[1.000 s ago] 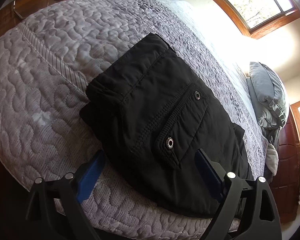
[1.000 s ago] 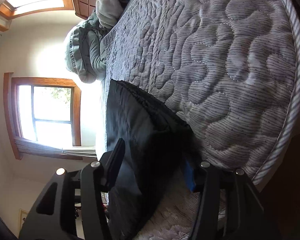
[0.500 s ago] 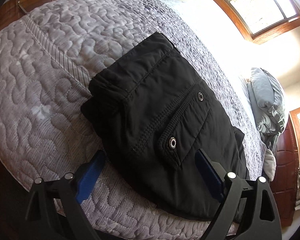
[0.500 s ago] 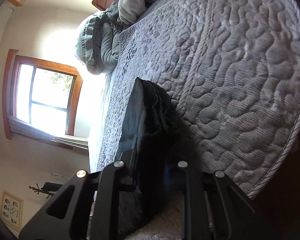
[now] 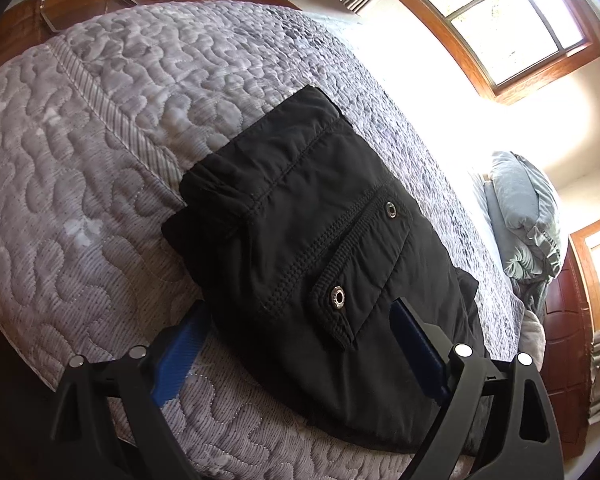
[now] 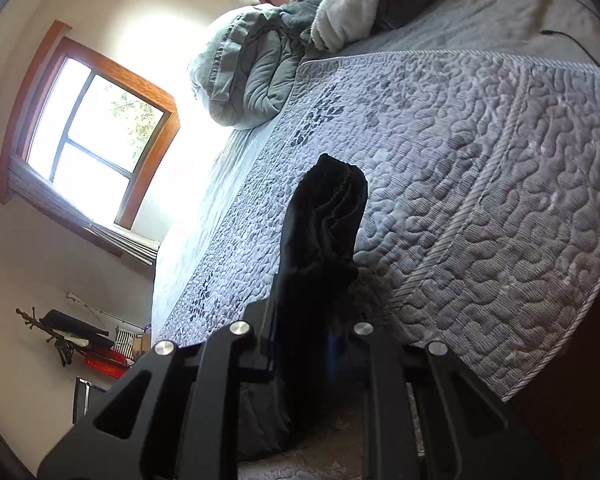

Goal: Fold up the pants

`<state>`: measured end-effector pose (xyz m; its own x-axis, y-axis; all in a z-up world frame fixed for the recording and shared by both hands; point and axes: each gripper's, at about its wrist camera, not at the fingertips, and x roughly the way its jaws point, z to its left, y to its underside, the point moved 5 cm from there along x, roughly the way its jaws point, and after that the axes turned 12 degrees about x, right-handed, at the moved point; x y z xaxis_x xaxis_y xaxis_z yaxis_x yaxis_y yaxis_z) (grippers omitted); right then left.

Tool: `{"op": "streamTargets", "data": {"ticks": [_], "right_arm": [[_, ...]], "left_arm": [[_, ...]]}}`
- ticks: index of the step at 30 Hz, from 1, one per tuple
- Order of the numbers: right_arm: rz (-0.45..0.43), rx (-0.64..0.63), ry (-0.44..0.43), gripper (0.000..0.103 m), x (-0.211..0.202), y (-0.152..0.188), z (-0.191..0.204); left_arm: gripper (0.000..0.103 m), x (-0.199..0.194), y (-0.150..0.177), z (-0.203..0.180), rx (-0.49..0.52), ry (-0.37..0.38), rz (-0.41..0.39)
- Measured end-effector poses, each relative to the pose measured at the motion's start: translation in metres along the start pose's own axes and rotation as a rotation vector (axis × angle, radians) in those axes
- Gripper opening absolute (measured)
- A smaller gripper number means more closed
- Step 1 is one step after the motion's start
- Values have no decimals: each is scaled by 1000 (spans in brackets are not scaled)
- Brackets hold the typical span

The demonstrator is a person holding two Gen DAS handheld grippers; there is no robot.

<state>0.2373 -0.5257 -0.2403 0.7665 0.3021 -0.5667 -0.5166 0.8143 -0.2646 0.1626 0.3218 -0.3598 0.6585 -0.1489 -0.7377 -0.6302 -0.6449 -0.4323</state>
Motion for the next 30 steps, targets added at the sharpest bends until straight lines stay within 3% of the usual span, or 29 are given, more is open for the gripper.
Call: {"op": "streamTargets", "data": {"ticks": [9, 25, 30], "right_arm": [[-5, -81, 10, 16, -9, 8, 35], [-13, -132, 31, 16, -14, 20, 59], [-16, -150, 33, 16, -14, 23, 68]], "left_arm": [[92, -6, 4, 3, 2, 3, -38], [92, -20, 10, -1, 63, -68, -152], [92, -18, 12, 0, 59, -62, -144]]}}
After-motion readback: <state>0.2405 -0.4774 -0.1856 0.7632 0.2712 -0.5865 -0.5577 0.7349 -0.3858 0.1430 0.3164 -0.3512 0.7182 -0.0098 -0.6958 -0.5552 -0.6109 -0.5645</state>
